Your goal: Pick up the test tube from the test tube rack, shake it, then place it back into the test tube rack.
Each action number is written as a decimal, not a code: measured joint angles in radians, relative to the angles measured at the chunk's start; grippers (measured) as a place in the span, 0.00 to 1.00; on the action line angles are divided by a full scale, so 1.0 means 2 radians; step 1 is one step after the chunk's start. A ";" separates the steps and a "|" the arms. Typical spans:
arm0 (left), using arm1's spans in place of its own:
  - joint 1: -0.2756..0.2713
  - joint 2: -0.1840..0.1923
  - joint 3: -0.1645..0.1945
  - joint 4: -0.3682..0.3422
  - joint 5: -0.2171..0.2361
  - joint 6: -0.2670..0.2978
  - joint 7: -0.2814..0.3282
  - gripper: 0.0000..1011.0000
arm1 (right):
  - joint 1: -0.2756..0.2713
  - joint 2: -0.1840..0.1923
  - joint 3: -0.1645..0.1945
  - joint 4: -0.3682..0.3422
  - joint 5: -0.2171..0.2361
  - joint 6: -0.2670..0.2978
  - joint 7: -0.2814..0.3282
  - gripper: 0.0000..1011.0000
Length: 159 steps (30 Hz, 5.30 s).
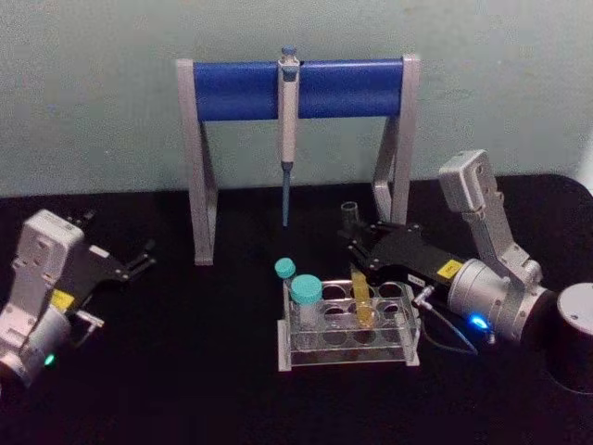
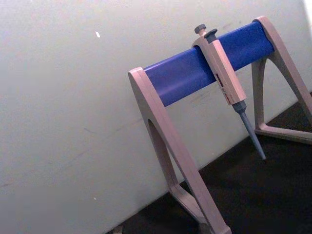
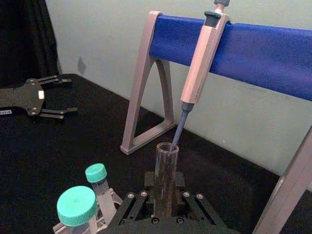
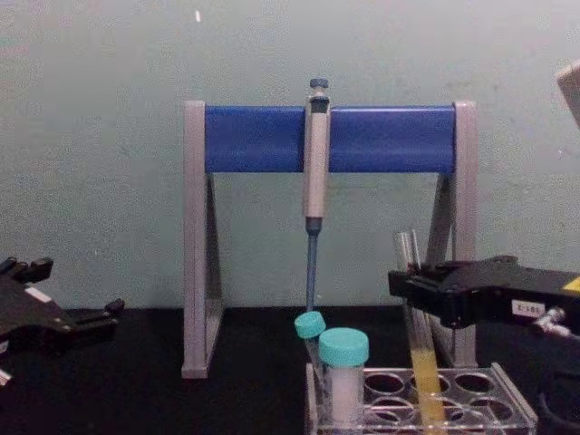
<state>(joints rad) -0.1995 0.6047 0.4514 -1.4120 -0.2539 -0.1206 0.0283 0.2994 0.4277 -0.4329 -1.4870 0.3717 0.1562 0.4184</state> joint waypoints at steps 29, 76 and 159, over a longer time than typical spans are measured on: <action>0.000 0.000 0.000 0.000 0.000 0.000 0.000 0.99 | -0.009 0.007 0.012 -0.013 0.024 -0.038 0.027 0.23; 0.000 0.000 0.000 0.000 0.000 0.000 0.000 0.99 | -0.025 0.030 0.028 -0.057 0.074 -0.076 0.058 0.23; 0.000 0.000 0.000 0.000 0.000 0.000 0.000 0.99 | -0.007 0.077 0.036 -0.085 0.084 -0.035 0.013 0.23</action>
<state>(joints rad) -0.1995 0.6047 0.4514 -1.4120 -0.2539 -0.1205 0.0283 0.2849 0.5818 -0.3618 -1.6574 0.5401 0.0856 0.4445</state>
